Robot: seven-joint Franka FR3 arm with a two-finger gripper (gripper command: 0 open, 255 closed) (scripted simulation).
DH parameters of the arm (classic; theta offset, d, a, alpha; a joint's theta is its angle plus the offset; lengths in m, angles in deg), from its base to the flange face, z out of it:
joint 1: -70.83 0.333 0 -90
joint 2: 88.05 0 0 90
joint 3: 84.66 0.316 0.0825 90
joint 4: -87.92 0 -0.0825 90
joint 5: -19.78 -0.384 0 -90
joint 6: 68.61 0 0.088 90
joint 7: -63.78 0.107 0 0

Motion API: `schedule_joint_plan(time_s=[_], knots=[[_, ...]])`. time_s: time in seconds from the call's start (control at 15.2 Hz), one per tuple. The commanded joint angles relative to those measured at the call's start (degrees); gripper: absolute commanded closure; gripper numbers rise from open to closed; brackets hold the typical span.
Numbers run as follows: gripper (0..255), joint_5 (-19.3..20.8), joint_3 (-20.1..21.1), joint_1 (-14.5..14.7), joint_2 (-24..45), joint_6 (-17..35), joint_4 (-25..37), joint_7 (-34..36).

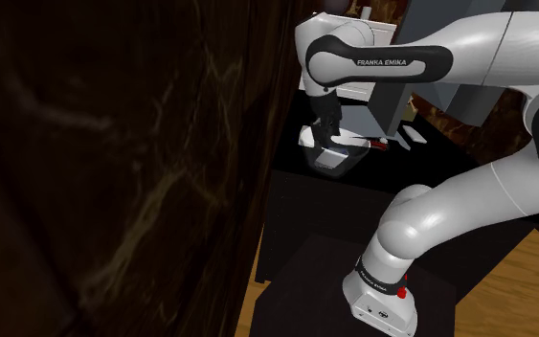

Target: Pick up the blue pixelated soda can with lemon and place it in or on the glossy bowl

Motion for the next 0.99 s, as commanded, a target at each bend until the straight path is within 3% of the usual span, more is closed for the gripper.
schedule_joint_plan(time_s=[0.0, 0.59, 0.66, 0.79, 0.92], knots=[[255, 0.80, -0.37, -0.25, 0.33, -0.07, -0.83, -0.03], [255, 0.77, 0.17, -0.77, 1.04, -3.69, 3.80, -1.43], [0, 0.77, 0.16, -0.77, 1.04, -3.69, 3.80, -1.43], [0, -13.64, -9.41, -7.47, 10.79, -8.95, 11.17, 4.23], [0, -28.75, -18.98, -13.94, 17.27, -12.30, 11.47, 10.16]])
